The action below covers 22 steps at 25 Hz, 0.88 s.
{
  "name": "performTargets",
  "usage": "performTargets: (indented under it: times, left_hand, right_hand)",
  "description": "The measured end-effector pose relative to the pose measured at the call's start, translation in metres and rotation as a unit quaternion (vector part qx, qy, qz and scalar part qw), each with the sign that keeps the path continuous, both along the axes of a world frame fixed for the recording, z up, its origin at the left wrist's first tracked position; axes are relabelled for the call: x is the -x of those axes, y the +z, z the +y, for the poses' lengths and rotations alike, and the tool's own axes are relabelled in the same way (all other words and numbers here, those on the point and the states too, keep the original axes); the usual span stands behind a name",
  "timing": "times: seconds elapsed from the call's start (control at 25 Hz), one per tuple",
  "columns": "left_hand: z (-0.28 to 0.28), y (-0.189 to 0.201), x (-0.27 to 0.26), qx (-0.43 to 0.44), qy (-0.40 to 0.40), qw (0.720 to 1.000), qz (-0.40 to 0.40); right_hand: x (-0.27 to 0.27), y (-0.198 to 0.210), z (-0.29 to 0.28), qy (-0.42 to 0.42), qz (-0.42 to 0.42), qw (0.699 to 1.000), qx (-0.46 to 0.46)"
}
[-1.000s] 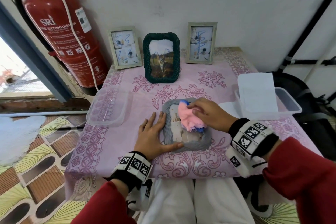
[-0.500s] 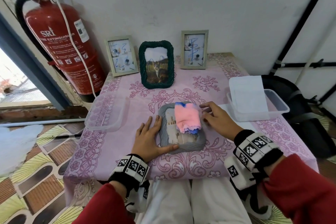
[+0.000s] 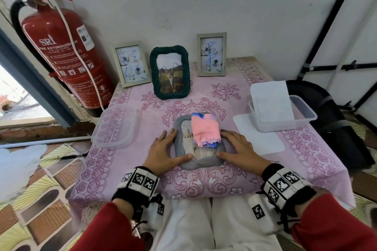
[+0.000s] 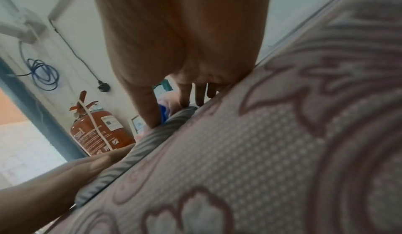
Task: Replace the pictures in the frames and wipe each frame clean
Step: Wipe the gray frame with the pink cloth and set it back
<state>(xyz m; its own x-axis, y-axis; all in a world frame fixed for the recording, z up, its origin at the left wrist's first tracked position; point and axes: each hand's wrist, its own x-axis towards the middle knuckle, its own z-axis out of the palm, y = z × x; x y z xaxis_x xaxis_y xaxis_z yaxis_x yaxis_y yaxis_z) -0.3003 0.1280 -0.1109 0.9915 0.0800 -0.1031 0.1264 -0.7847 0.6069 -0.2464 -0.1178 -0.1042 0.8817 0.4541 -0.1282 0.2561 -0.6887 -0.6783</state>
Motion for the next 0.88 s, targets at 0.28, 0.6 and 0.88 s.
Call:
performTargets:
  times: [0.28, 0.6, 0.88]
  left_hand:
    - [-0.033, 0.032, -0.037, 0.062, 0.076, 0.99, -0.099]
    - [-0.057, 0.022, -0.066, 0.219, 0.107, 0.97, 0.022]
    - [-0.058, 0.019, -0.061, 0.297, 0.105, 0.946, -0.079]
  right_hand:
    - [-0.002, 0.004, -0.005, -0.014, 0.026, 0.998, -0.059]
    - [-0.005, 0.005, -0.004, -0.026, 0.021, 0.998, -0.045]
    - [-0.008, 0.008, -0.007, -0.012, 0.027, 0.999, -0.045]
